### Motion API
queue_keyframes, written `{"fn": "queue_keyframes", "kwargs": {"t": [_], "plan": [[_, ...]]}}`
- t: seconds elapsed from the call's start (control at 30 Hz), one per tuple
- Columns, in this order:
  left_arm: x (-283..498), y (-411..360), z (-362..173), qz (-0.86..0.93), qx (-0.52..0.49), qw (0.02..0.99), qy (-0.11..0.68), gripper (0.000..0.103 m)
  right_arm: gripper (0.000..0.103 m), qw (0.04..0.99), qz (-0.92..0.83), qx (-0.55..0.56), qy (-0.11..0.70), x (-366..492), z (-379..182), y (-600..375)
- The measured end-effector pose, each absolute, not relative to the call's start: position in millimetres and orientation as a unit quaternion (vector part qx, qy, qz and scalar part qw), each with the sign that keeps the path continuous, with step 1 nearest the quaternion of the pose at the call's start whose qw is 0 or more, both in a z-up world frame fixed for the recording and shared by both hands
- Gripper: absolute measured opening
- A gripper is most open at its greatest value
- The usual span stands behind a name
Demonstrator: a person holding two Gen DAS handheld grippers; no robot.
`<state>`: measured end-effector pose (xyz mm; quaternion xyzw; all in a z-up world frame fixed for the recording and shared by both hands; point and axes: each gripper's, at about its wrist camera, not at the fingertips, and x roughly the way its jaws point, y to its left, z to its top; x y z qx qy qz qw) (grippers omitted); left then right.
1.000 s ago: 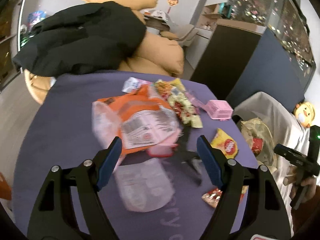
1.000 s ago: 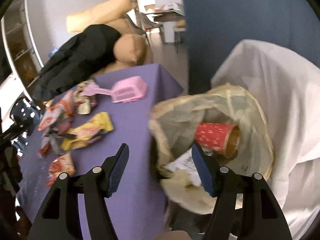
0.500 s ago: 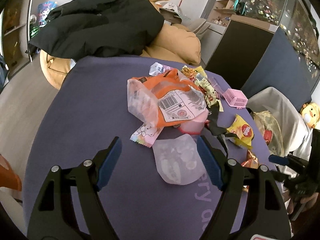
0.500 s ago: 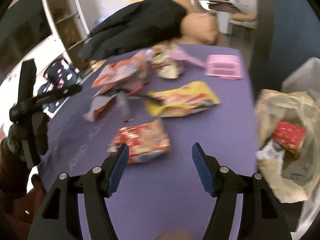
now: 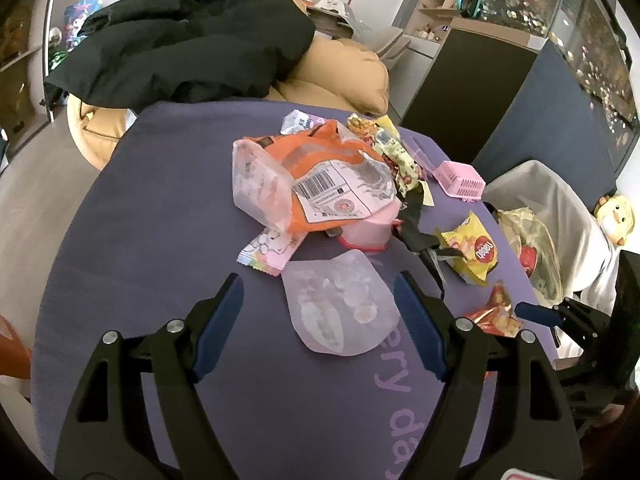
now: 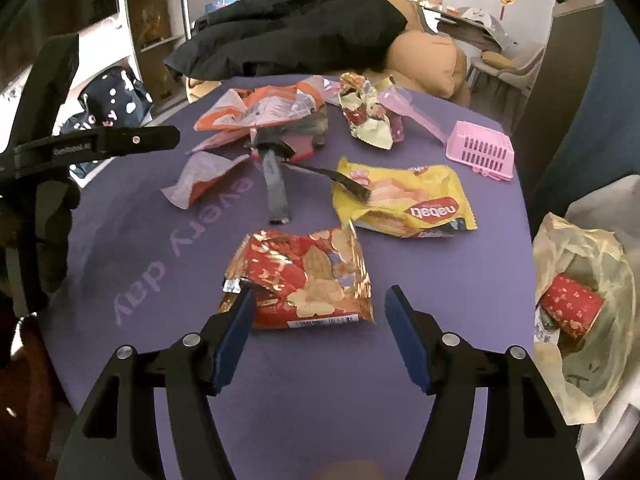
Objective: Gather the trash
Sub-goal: 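Return both tools over the table toward the remaining wrappers, then grasp the red snack wrapper with the right tool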
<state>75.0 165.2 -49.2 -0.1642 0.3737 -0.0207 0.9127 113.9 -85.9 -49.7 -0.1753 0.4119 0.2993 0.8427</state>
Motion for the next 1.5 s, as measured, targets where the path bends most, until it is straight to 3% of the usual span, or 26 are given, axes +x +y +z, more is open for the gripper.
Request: {"fn": "queue_keyframes", "kwargs": {"t": [0.17,0.37,0.83,1.13,1.4,1.5], "plan": [[76,164,-53,-0.021,-0.165,0.910,0.380,0.073,0.063,0.857,0.262,-0.173,0.408,128,-52,-107],[78,161,-57,-0.023,-0.163,0.907,0.388,0.073,0.064,0.845,0.272,-0.081,0.453,145,-56,-139],[79,155,-58,-0.029,-0.151,0.907,0.392,0.073,0.072,0.826,0.294,-0.148,0.458,130,-59,-129],[80,162,-66,-0.025,-0.169,0.900,0.401,0.073,0.072,0.872,0.268,-0.045,0.407,140,-28,-130],[96,164,-78,-0.019,-0.173,0.889,0.424,0.073,0.072,0.863,0.243,-0.086,0.434,151,-44,-123],[103,156,-77,-0.020,-0.160,0.890,0.426,0.064,0.072,0.867,0.250,-0.075,0.425,142,-39,-138]]}}
